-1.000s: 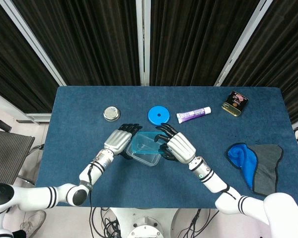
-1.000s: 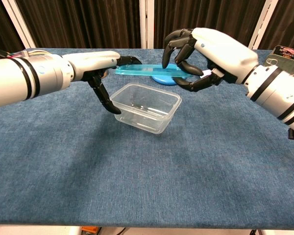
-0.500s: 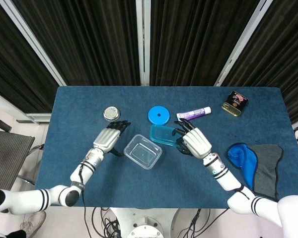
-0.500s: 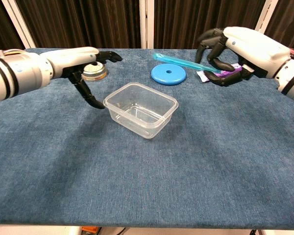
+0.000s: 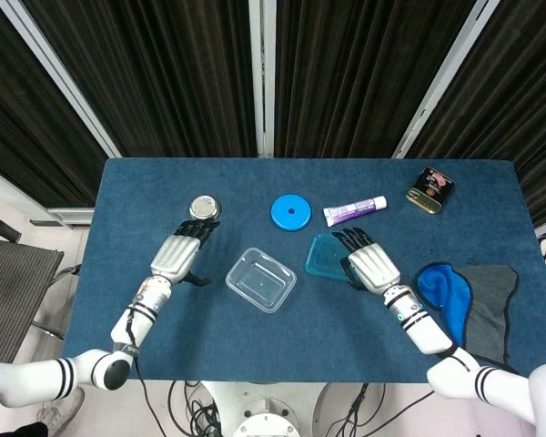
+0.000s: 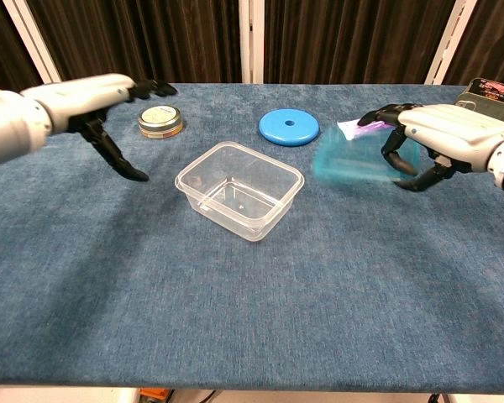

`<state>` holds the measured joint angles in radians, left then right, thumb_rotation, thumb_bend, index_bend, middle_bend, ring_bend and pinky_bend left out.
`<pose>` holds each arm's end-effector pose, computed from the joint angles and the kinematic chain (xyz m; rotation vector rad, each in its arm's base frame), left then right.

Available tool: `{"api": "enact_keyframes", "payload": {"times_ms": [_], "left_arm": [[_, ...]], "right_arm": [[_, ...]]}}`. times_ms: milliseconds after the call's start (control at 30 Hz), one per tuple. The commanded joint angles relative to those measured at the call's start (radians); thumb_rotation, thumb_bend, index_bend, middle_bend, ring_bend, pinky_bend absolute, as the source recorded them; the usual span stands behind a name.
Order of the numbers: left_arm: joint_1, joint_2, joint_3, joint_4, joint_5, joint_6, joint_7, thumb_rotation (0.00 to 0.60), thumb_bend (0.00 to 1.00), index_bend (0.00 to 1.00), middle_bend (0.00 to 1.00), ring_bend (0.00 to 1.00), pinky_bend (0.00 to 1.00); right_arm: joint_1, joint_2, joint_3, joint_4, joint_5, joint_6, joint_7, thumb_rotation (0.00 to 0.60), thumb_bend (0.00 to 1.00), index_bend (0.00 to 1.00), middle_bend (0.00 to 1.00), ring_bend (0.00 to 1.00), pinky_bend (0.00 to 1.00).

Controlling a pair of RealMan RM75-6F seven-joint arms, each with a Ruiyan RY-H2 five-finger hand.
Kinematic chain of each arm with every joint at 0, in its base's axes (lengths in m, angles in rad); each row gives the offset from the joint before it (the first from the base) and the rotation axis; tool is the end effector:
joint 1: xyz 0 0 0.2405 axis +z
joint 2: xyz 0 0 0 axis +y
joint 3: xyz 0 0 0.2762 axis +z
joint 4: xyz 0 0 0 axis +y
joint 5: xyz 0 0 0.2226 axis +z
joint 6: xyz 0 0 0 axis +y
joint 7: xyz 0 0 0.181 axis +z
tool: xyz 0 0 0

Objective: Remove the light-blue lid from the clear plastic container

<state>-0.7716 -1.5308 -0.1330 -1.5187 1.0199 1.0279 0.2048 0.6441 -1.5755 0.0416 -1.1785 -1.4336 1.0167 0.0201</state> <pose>-0.1559 0.3919 -0.0355 -1.7670 -1.1338 -1.0050 -0.2339 -0.3810 -0.0405 1.9208 -0.8973 0.9257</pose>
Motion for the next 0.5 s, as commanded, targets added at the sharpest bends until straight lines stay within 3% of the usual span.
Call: {"api": "enact_keyframes", "payload": {"times_ms": [33, 200, 367, 500], "left_arm": [[0.058, 0.02, 0.005, 0.01, 0.062, 0.076, -0.058, 0.6, 0.0, 0.0, 0.0, 0.0, 0.0], [0.142, 0.082, 0.018, 0.0, 0.101, 0.166, -0.101, 0.6, 0.0, 0.0, 0.0, 0.0, 0.0], [0.236, 0.158, 0.027, -0.024, 0.121, 0.294, -0.067, 0.6, 0.0, 0.04, 0.01, 0.0, 0.01], [0.309, 0.227, 0.056, -0.042, 0.135, 0.368, -0.021, 0.6, 0.0, 0.09, 0.03, 0.0, 0.01]], "right_arm": [[-0.027, 0.094, 0.007, -0.124, 0.083, -0.058, -0.061, 0.6, 0.03, 0.0, 0.0, 0.0, 0.0], [-0.067, 0.18, 0.006, -0.214, 0.098, -0.019, -0.084, 0.6, 0.03, 0.0, 0.0, 0.0, 0.0], [-0.149, 0.234, 0.032, -0.273, 0.059, 0.151, 0.002, 0.6, 0.03, 0.0, 0.0, 0.0, 0.0], [-0.215, 0.265, 0.039, -0.296, 0.025, 0.28, 0.037, 0.6, 0.11, 0.0, 0.05, 0.0, 0.0]]}}
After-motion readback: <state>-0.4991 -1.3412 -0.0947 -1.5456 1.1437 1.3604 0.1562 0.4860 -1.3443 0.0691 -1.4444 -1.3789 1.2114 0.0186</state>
